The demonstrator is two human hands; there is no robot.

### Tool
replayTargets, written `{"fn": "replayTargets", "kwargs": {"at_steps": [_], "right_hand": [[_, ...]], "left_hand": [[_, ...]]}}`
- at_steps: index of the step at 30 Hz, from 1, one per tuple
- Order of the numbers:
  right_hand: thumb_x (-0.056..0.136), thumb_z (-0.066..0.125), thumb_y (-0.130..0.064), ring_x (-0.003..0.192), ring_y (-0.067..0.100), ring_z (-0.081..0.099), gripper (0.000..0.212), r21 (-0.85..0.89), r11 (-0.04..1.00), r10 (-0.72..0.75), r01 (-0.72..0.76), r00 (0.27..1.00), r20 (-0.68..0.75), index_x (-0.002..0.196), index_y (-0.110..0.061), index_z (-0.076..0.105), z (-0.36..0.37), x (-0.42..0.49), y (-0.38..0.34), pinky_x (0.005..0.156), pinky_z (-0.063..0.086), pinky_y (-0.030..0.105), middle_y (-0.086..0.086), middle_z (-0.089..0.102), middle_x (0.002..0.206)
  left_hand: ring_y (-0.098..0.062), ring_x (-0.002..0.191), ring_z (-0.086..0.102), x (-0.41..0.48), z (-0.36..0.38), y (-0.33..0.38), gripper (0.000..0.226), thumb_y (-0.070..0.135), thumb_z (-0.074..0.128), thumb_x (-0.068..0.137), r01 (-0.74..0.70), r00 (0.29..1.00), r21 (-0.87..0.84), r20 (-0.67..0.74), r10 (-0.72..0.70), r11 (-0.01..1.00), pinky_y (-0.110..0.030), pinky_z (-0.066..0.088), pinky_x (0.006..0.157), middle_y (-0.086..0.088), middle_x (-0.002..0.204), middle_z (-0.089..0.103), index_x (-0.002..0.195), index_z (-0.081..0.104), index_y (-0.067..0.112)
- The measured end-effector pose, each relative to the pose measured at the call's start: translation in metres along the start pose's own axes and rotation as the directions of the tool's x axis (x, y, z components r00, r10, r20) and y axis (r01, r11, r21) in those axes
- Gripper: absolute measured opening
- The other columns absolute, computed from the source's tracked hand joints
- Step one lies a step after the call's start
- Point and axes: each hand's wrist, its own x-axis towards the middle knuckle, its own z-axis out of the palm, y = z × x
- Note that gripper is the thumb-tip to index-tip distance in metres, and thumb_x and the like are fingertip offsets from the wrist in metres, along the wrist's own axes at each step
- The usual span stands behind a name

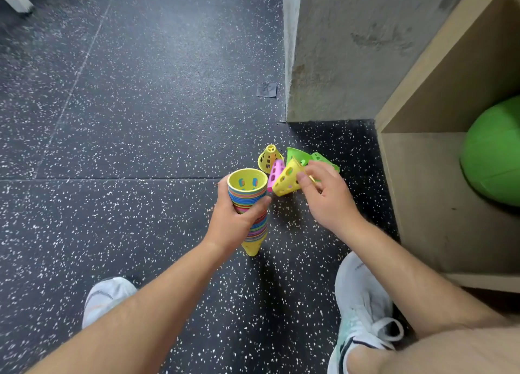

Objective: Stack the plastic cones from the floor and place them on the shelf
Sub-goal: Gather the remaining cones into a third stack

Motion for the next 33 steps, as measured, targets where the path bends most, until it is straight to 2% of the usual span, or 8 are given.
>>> {"fn": "replayTargets", "kwargs": {"at_steps": [5,8,12,14,19,24,27,33], "right_hand": [[0.101,0.057,-0.024,0.128,0.014,0.052,0.027,-0.009,0.956,-0.288,0.294,0.932,-0.22,0.123,-0.011,0.066,-0.016,0.012,-0.036,0.109,0.042,0.031,0.005,0.056,0.132],[0.102,0.056,-0.019,0.132,0.016,0.049,0.038,-0.031,0.911,-0.412,0.412,0.899,-0.149,0.139,-0.014,0.057,-0.016,0.011,-0.054,0.112,0.036,0.026,0.009,0.054,0.139],[0.103,0.051,-0.032,0.139,0.019,0.043,0.041,-0.089,0.884,-0.457,0.46,0.888,0.049,0.144,-0.026,0.054,-0.003,0.009,-0.056,0.115,0.035,0.04,0.007,0.047,0.149],[0.102,0.047,-0.039,0.139,0.015,0.044,0.042,-0.129,0.874,-0.442,0.468,0.877,0.187,0.143,-0.035,0.054,0.003,0.008,-0.052,0.112,0.036,0.049,0.0,0.046,0.152],[0.098,0.046,-0.046,0.149,0.007,0.025,0.053,-0.231,0.836,-0.376,0.498,0.826,0.42,0.15,-0.04,0.041,0.016,-0.002,-0.037,0.12,0.022,0.047,-0.007,0.031,0.162],[0.098,0.046,-0.039,0.146,0.003,0.031,0.052,-0.034,0.951,-0.287,0.309,0.914,0.287,0.15,-0.038,0.038,0.014,0.014,-0.028,0.117,0.029,0.052,-0.011,0.039,0.158],[0.095,0.047,-0.035,0.144,0.008,0.035,0.041,-0.158,0.966,-0.171,0.207,0.961,0.216,0.136,-0.034,0.054,0.02,0.02,-0.014,0.117,0.029,0.05,-0.008,0.042,0.155],[0.101,0.048,-0.032,0.15,0.014,0.019,0.034,-0.443,0.87,-0.061,0.216,0.939,0.338,0.132,-0.032,0.062,0.036,0.023,0.016,0.118,0.02,0.043,-0.01,0.028,0.162]], "left_hand": [[-0.007,0.098,0.067,0.002,0.002,0.0,0.061,0.045,0.085,0.075,-0.013,1.0,0.023,0.012,0.013,1.0,-0.031,0.055,0.094,0.017,0.105,0.069,0.12,0.043,0.042],[-0.009,0.099,0.068,0.002,0.003,0.0,0.065,0.053,0.084,0.07,-0.015,1.0,0.014,0.011,0.015,1.0,-0.03,0.055,0.094,0.017,0.105,0.07,0.12,0.044,0.044],[-0.004,0.093,0.068,0.001,0.004,0.001,0.059,0.034,0.087,0.079,-0.025,1.0,0.0,0.016,0.025,1.0,-0.023,0.055,0.087,0.014,0.103,0.071,0.119,0.045,0.039],[-0.004,0.092,0.069,0.002,0.005,0.001,0.058,0.026,0.087,0.083,-0.022,0.999,-0.014,0.034,0.022,1.0,-0.023,0.055,0.084,0.014,0.103,0.072,0.122,0.045,0.036],[-0.015,0.102,0.073,0.005,0.004,-0.005,0.072,0.046,0.084,0.073,0.002,0.999,-0.034,0.04,0.0,0.999,-0.038,0.058,0.094,0.006,0.111,0.074,0.131,0.045,0.03],[-0.009,0.098,0.071,0.008,0.001,-0.003,0.062,0.036,0.088,0.081,0.015,1.0,-0.02,0.022,-0.014,1.0,-0.032,0.058,0.09,0.01,0.107,0.072,0.125,0.045,0.037],[-0.007,0.097,0.07,0.009,0.0,-0.004,0.059,0.028,0.087,0.083,0.014,1.0,-0.018,0.017,-0.014,1.0,-0.03,0.056,0.09,0.01,0.107,0.07,0.124,0.044,0.036],[0.002,0.09,0.066,0.007,0.0,-0.004,0.057,0.018,0.085,0.085,0.0,0.999,-0.027,0.035,0.001,1.0,-0.016,0.052,0.083,0.017,0.101,0.068,0.122,0.044,0.033]]}}
